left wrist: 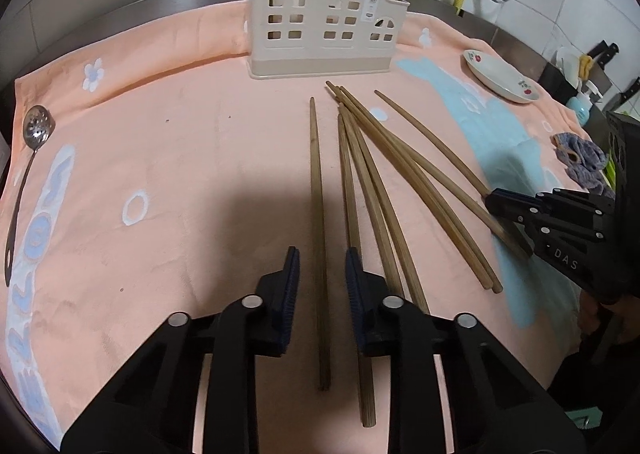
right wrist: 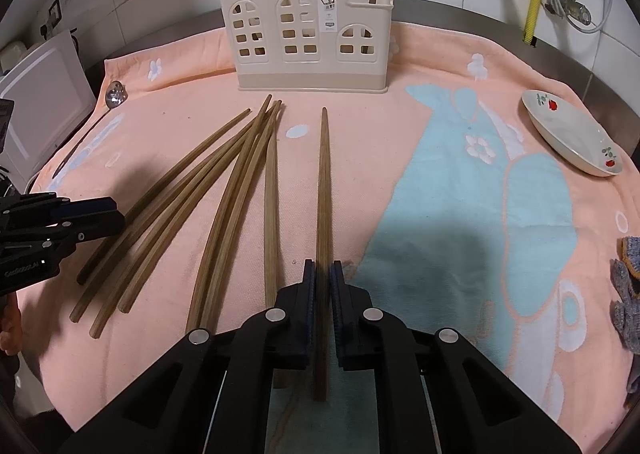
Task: Organize utensils
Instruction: 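Close the right tool on another chopstick while the left tool grasps one too, then raise the chopstick in the right tool to the holder while the left tool carries its own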
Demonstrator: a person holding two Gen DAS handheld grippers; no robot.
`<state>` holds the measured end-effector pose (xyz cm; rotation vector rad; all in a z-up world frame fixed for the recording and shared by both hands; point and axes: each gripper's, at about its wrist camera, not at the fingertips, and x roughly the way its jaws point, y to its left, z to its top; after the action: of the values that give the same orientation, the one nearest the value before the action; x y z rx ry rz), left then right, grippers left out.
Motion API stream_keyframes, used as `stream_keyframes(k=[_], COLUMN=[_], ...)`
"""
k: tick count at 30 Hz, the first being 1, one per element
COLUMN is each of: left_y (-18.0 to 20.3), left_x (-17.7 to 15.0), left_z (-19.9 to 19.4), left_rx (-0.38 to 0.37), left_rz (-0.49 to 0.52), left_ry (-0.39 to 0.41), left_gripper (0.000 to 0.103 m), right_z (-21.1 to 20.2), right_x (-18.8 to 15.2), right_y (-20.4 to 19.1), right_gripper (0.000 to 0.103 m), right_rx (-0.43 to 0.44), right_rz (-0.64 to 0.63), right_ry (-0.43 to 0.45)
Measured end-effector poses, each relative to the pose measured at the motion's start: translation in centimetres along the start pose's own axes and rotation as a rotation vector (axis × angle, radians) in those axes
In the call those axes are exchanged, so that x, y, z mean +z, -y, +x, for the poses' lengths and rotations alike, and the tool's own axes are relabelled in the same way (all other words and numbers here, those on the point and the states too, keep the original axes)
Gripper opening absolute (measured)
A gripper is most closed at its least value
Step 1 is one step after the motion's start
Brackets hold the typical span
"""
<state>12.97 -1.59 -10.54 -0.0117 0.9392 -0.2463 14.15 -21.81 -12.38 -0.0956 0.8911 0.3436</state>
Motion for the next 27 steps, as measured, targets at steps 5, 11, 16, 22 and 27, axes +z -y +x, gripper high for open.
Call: stream_keyframes(k=[5,11,16,22,27], left_y=[-0.1,-0.1,-0.3,-0.5,-0.5], left_x=[0.1,-0.1,-0.1,-0.2,-0.1], left_z=[0.6,1.1,1.3,1.3,0.8], left_rx=[-0.003,-0.002,0.002,0.009,0.011], left_rz=[0.002,0.004,0.001,-0.011,-0.016], left_ry=[-0.012,-0.023,-0.022,-0.016,-0.007], left_gripper=[0.017,0.017,0.01,0.006,0.006], right_z=[0.0,0.0,0.0,0.0,-0.7], right_x=[-0.1,-0.1,-0.1,-0.2,-0.2], right_y=[-0.1,-0.1,-0.2,-0.3,-0.2], right_gripper=[0.008,0.008,0.008,0.007,0.007], right_rx=[-0.004,-0.012,-0.014,-0.026,-0.026], right_rz=[0.001,-0.005,-0.004,-0.006,-0.001], right_ry=[0.003,0.007,0.009,0.018,0.033])
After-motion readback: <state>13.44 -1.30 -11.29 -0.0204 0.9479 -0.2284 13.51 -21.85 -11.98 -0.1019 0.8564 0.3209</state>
